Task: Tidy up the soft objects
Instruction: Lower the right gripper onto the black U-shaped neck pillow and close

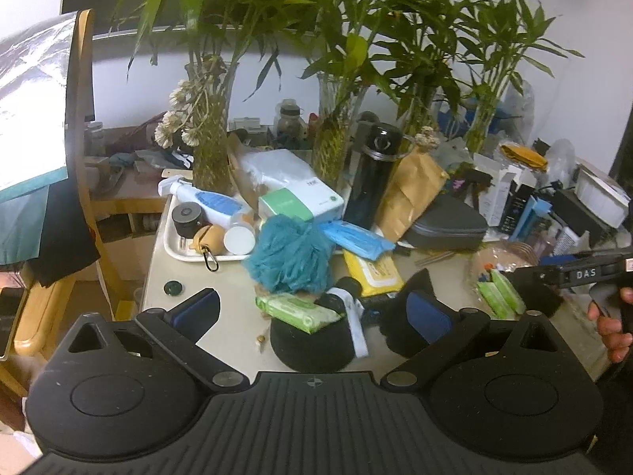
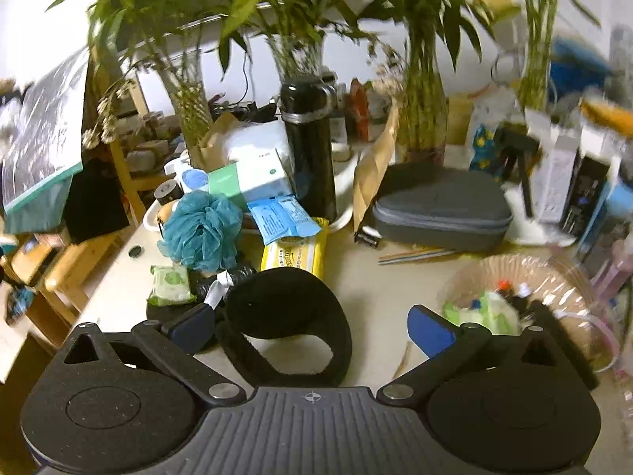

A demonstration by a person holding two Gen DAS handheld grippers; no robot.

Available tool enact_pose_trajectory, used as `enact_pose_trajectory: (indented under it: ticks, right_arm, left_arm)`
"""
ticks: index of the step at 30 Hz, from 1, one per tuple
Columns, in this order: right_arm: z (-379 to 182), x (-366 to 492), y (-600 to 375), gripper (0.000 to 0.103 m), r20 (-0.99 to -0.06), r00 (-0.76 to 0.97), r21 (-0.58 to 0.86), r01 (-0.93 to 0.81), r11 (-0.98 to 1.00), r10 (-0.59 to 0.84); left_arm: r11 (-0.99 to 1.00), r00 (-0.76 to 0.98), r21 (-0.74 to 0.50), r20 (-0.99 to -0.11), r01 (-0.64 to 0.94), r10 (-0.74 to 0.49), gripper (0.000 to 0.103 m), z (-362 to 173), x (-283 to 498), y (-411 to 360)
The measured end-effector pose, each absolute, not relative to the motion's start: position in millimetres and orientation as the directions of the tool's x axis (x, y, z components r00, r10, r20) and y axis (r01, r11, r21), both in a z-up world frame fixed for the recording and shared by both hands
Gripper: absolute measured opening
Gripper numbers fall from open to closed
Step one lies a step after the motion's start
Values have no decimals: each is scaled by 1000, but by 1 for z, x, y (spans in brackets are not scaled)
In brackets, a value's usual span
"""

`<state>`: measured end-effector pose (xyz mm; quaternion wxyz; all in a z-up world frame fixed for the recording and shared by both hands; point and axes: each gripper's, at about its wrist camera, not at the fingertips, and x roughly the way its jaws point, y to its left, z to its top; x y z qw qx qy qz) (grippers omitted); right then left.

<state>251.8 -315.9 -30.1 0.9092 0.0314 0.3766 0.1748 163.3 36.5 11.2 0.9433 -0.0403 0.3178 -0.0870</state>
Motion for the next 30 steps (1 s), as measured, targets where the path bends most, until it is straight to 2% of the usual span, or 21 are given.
enact_pose_trajectory:
  ticks: [5, 13, 16, 19, 22, 30]
  right_arm:
    - [-60, 283, -334, 103, -681, 608, 327, -246, 913, 408]
    - [-121, 321, -326, 102, -761, 484, 417, -147, 897, 432]
    - [-139, 334, -324, 89, -797, 438, 406, -120, 906, 415]
    - [-152, 343, -324, 87, -821, 416, 384, -103, 918, 390]
    - [-167, 349, -322, 74, -834, 390, 389, -89, 917, 391]
    - [-193, 358, -316, 54, -857, 343, 388, -59, 920, 384]
  left_arm:
    - [983, 785, -136, -592, 124, -181, 103, -5, 182, 47]
    - [978, 769, -190, -611, 84, -185, 103, -21, 189, 61]
    - [974, 759, -217, -622, 70, -194, 103, -23, 191, 63]
    - [971, 758, -228, -619, 74, -204, 103, -24, 189, 64]
    - [974, 759, -217, -622, 71, -194, 103, -24, 190, 64]
    - [970, 755, -238, -626, 54, -195, 103, -27, 192, 68]
